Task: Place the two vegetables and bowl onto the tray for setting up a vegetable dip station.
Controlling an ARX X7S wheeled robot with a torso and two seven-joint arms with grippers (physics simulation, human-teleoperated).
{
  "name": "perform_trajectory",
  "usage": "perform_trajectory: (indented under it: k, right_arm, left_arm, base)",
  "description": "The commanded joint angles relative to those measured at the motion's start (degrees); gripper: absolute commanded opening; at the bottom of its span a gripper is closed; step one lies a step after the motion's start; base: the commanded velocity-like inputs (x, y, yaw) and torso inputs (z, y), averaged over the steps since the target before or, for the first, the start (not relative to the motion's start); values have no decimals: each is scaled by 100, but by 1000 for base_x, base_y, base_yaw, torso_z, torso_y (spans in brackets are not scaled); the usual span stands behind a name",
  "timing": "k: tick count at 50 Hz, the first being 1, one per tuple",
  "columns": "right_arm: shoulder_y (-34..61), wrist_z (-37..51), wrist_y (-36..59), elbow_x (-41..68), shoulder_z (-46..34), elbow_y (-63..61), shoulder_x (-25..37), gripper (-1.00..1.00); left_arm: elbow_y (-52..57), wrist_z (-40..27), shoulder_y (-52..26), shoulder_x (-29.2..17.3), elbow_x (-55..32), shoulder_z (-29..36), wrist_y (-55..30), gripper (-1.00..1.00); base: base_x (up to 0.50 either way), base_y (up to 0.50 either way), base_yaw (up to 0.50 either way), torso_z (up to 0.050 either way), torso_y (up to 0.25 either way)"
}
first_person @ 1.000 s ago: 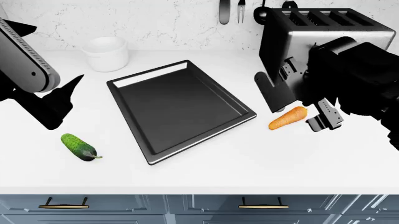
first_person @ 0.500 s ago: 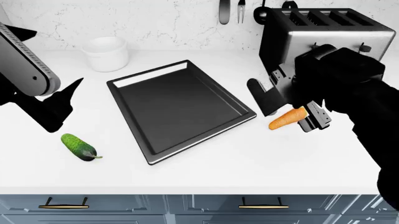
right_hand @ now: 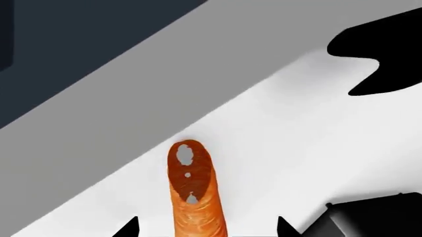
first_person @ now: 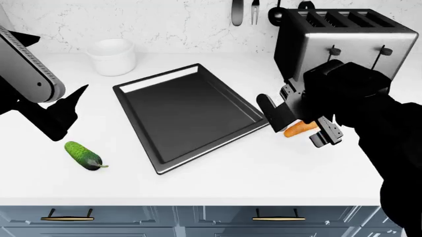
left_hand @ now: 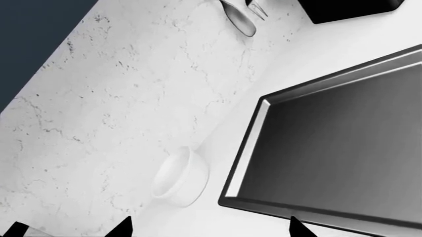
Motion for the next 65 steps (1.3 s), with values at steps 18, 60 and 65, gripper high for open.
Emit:
perform_trajectory:
  k: [18, 60, 65]
  right_arm:
    - [263, 156, -28, 488, -330, 73, -113, -100]
    - [1886, 80, 3149, 1762, 724, -6926, 2595, -100]
    - [1759, 357, 3530, 1858, 810, -7221, 2548, -100]
  left_arm:
    - [65, -34, -22, -31, -61, -43, -36, 100]
    - [-82, 3891, -3167, -475, 972, 3230, 1652, 100]
    - [-22, 4652, -3079, -867, 1052, 3580, 2477, 100]
  base:
    - [1, 0, 0, 0, 0]
    - [0, 0, 0, 0, 0]
    - [0, 0, 0, 0, 0]
